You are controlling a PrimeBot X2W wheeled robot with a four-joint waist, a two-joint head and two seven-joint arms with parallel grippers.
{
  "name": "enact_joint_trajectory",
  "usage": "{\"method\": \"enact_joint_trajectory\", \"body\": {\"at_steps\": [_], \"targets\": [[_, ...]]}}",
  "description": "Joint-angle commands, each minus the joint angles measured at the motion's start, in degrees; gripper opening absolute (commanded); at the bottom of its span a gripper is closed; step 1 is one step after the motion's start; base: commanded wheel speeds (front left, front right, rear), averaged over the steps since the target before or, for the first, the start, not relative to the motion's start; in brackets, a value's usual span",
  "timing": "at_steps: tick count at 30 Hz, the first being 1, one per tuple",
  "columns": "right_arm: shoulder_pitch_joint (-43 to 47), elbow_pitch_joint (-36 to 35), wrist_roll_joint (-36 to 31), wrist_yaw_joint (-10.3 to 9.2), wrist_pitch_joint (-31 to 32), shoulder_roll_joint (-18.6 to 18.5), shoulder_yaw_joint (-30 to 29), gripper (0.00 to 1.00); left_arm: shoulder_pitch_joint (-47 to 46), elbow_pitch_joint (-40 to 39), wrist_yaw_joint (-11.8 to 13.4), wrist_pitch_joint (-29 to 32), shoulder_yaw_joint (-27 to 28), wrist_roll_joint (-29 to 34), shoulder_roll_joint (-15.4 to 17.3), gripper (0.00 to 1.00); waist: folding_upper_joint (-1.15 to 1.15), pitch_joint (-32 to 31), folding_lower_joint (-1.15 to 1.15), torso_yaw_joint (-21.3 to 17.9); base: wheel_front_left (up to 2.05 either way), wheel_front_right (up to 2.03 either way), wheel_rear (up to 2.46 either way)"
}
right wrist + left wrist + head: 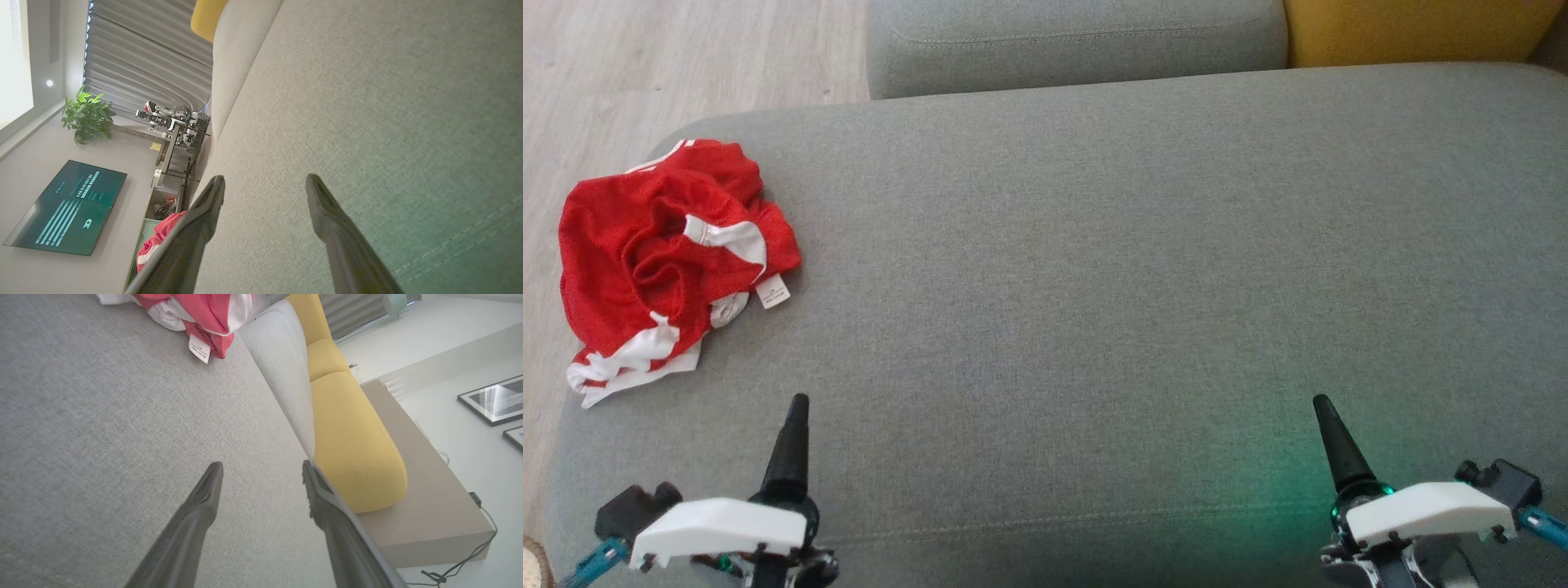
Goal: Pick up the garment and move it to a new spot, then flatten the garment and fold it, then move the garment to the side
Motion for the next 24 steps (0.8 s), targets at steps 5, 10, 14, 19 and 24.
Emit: {"method": "enact_joint_trajectory", "body": {"at_steps": [5, 10, 14, 19, 24], "targets": [[-3.22, -3.41, -4.66, 0.0, -1.28, -0.33, 0.97, 1.0, -2.04, -3.31, 2.07, -1.22, -1.38, 5.57, 1.51, 1.0, 0.0, 0.07, 0.0, 0.06, 0.0, 0.0, 0.0], [-3.11, -4.67, -8.22, 0.0, -2.12, -0.36, 1.55, 1.0, -2.3, -4.59, 5.35, -2.06, -3.53, 9.75, 2.7, 1.0, 0.0, 0.12, 0.0, 0.07, 0.0, 0.0, 0.0], [-3.01, -5.26, -10.77, 0.0, -2.8, -0.39, 2.08, 1.0, -2.56, -5.77, 7.77, -2.73, -5.55, 12.58, 3.76, 1.0, 0.0, 0.14, 0.0, 0.1, 0.0, 0.0, 0.0], [-2.96, -5.87, -14.02, 0.0, -3.64, -0.43, 2.86, 1.0, -2.97, -7.33, 10.59, -3.57, -8.28, 16.09, 5.16, 1.0, 0.0, 0.13, 0.0, 0.15, 0.0, 0.0, 0.0], [-2.81, -6.55, -17.44, 0.0, -4.49, -0.46, 3.52, 1.0, -3.34, -9.02, 13.41, -4.41, -11.03, 19.7, 6.69, 1.0, 0.0, -0.06, 0.0, 0.15, 0.0, 0.0, 0.0]]}}
